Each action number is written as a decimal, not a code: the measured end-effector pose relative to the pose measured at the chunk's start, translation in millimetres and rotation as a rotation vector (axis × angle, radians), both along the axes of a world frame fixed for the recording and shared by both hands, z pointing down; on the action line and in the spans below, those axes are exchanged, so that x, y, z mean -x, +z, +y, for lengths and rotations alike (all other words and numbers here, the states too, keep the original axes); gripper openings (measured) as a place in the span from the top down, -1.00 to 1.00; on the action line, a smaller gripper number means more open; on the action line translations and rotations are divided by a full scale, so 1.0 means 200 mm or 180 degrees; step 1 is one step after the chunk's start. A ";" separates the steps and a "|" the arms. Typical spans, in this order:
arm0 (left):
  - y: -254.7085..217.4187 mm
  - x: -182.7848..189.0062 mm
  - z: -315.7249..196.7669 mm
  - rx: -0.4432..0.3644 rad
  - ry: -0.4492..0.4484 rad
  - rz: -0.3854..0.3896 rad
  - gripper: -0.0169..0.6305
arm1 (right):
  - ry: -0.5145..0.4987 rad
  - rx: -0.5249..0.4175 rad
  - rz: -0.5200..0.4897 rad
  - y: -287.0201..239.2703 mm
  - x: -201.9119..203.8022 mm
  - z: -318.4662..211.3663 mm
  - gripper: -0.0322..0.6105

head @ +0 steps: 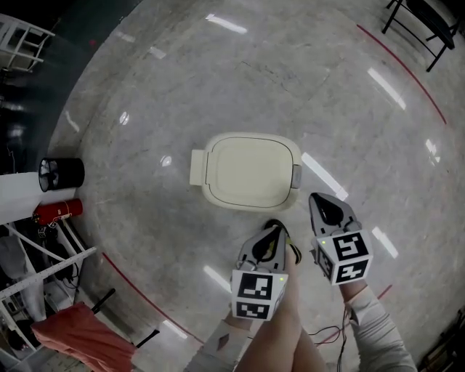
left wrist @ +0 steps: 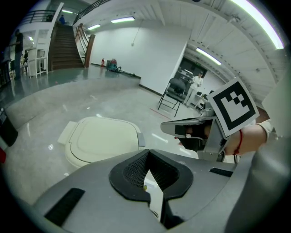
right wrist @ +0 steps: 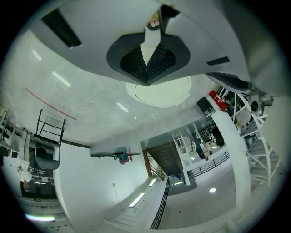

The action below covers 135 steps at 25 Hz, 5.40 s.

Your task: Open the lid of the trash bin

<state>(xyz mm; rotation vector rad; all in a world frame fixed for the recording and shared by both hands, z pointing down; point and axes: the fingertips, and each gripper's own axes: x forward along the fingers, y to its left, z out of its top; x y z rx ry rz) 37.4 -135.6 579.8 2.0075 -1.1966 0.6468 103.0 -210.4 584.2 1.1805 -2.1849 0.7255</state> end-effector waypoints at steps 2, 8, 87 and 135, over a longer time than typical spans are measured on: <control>0.04 0.01 0.00 0.0016 0.0007 -0.0013 0.93 | -0.0029 0.0033 0.0028 0.06 0.01 -0.02 0.90; 0.16 0.05 0.01 0.0141 -0.0075 0.0003 0.93 | -0.0108 0.0121 0.0133 0.23 0.05 -0.05 0.90; 0.11 0.02 0.11 0.0180 -0.0049 -0.0006 0.93 | -0.0022 0.0492 0.0224 0.25 0.05 0.14 0.90; -0.11 0.05 0.30 0.0074 -0.0031 -0.0019 0.93 | -0.0027 0.0118 -0.0156 -0.31 0.12 0.47 0.90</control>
